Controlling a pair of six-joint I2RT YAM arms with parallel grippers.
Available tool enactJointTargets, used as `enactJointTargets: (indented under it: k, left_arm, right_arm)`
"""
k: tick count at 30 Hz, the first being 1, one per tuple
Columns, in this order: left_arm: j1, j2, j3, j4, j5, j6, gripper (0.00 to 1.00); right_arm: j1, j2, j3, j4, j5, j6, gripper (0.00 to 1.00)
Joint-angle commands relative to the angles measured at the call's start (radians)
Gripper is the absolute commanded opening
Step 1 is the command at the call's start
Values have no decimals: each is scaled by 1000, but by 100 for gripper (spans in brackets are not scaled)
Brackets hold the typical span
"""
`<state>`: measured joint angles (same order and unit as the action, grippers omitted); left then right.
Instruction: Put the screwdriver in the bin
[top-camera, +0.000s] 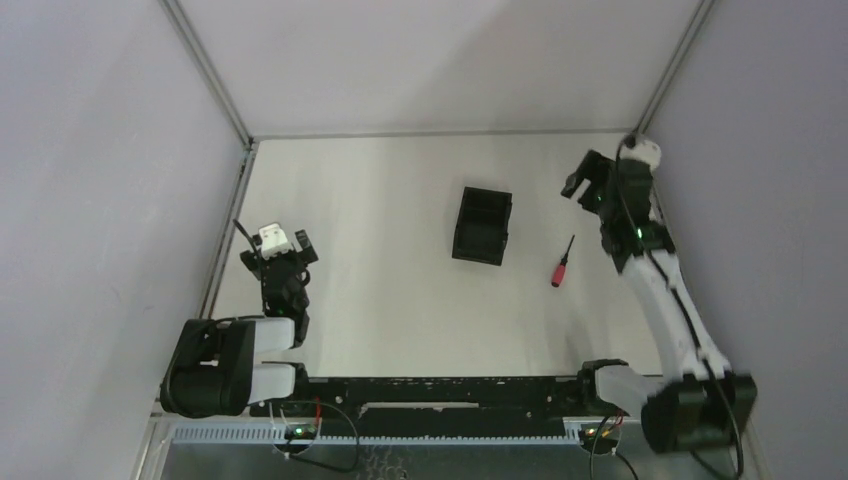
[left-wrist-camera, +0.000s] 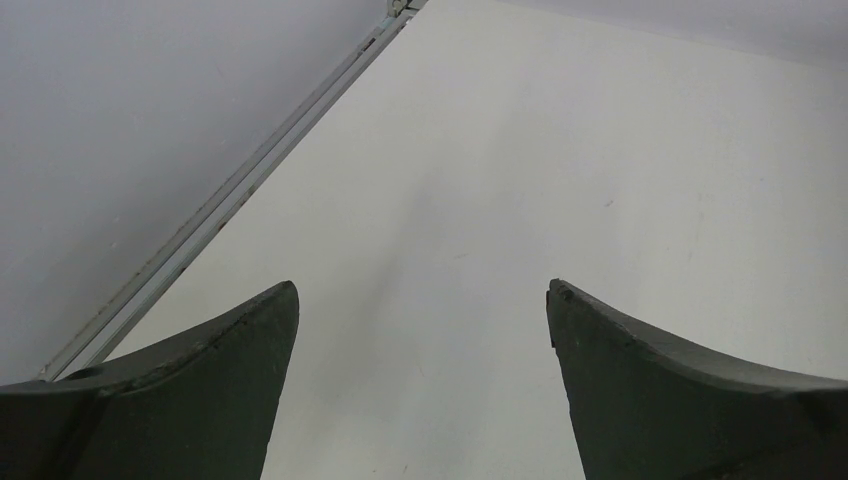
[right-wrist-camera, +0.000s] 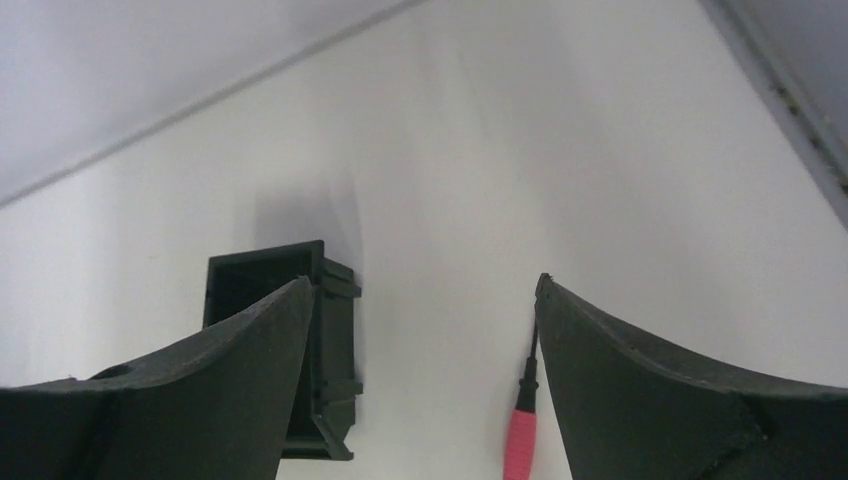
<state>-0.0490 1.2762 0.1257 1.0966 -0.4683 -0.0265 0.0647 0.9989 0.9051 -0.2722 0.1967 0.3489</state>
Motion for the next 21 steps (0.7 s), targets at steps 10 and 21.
enactJointTargets:
  k: [10,21]
  left_arm:
    - [6,-6,46,23,2,2,98]
    - [5,-6,45,23,2,2,98]
  right_arm:
    - [-19,717,308,-489,-26,28,73]
    - [-44,842,193,-400,-94,22,43]
